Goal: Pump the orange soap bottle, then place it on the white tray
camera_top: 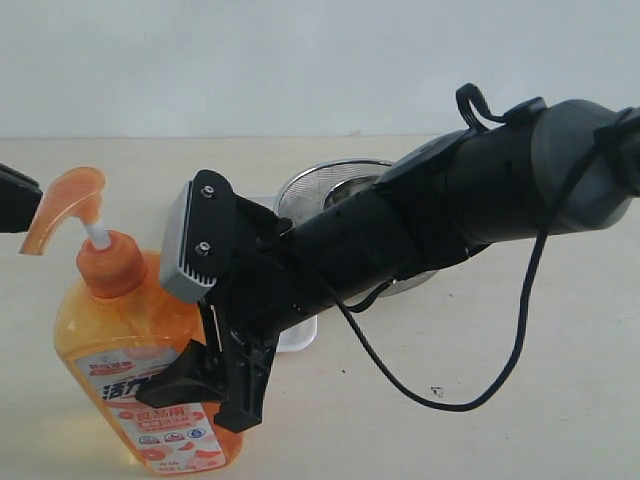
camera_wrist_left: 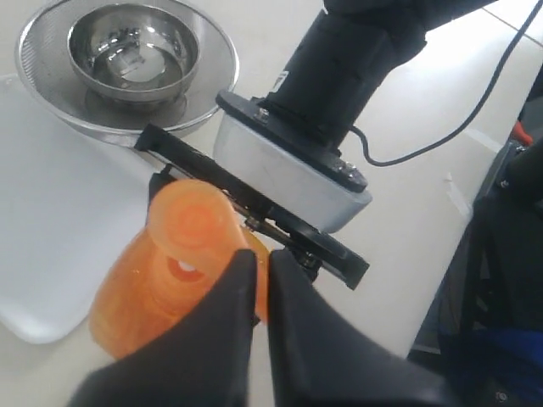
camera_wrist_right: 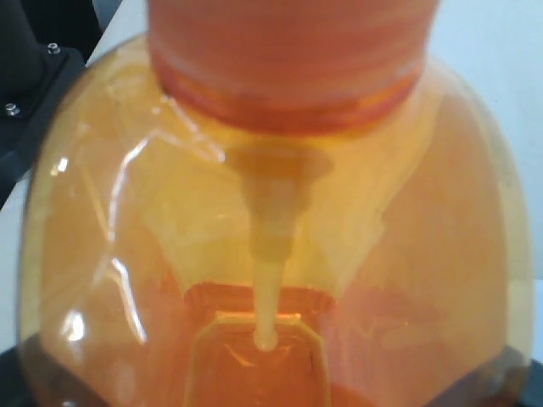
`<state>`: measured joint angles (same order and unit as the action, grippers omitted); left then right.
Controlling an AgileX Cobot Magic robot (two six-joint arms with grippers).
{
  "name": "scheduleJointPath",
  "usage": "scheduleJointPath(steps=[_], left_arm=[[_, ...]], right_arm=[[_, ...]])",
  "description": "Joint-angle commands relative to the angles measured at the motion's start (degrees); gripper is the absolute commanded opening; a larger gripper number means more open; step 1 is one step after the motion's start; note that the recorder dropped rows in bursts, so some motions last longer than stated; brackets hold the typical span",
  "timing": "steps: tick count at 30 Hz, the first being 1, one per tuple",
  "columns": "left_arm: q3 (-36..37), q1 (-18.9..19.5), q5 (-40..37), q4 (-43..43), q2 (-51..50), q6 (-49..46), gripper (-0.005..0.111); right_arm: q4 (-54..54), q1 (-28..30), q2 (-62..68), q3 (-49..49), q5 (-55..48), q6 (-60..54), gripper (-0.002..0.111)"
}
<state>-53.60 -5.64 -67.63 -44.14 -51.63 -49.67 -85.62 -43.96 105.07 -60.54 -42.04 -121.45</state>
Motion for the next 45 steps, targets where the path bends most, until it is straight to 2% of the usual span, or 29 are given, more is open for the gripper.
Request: scheduleJointPath(steps=[1, 9, 12, 15, 20, 23, 27, 31, 36, 39, 41, 45], left_arm=[[0.21, -0.27, 5.45, 2.38, 4.77, -0.78, 0.005], [0.21, -0.27, 12.23, 14.09, 12.2, 10.51, 0.005], [0.21, -0.27, 13.88, 15.12, 13.15, 13.64, 0.005], [0.21, -0.27, 14.56, 14.87, 13.0, 13.73, 0.005], [0.21, -0.27, 19.16, 13.51, 12.06, 13.88, 0.005], [0.21, -0.27, 21.57, 9.82, 10.17, 11.82, 0.005], [0.21, -0.27, 23.08, 1.0, 6.15, 4.48, 0.005], [0.21, -0.27, 23.98, -11.12, 0.26, -5.64, 0.005], [0.21, -0.84, 25.23, -22.21, -6.04, -17.23, 0.005], [0.21, -3.69, 28.17, -25.59, -9.57, -21.97, 0.005], [0.21, -6.69, 31.87, -27.59, -12.24, -24.93, 0.005], [-2.02, -13.18, 38.52, -29.9, -17.93, -29.49, 0.005]], right_arm=[[-0.97, -0.01, -3.17, -0.7, 2.21, -0.14, 0.0], [1.27, -0.01, -13.71, -0.7, 8.85, 4.23, 0.0], [1.51, -0.01, -18.32, -0.7, 16.43, 6.16, 0.0], [1.51, -0.01, -22.33, -0.7, 29.72, 6.17, 0.0], [1.04, -0.01, -27.1, -0.7, 57.39, 7.06, 0.0], [1.16, -0.01, -27.92, -0.7, 68.53, 6.93, 0.0], [1.15, 0.13, -27.51, -0.7, 77.15, 5.43, 0.0], [0.76, 1.81, -27.17, -0.7, 78.37, 4.64, 0.0], [-5.15, 9.19, -27.17, -0.7, 75.11, 4.87, 0.0], [-5.41, 14.61, -27.17, 0.75, 68.5, 5.28, 0.0], [-5.41, 18.03, -27.04, 1.74, 62.88, 7.54, 0.0], [-5.03, 23.84, -24.19, 2.23, 58.66, 11.71, 0.0]])
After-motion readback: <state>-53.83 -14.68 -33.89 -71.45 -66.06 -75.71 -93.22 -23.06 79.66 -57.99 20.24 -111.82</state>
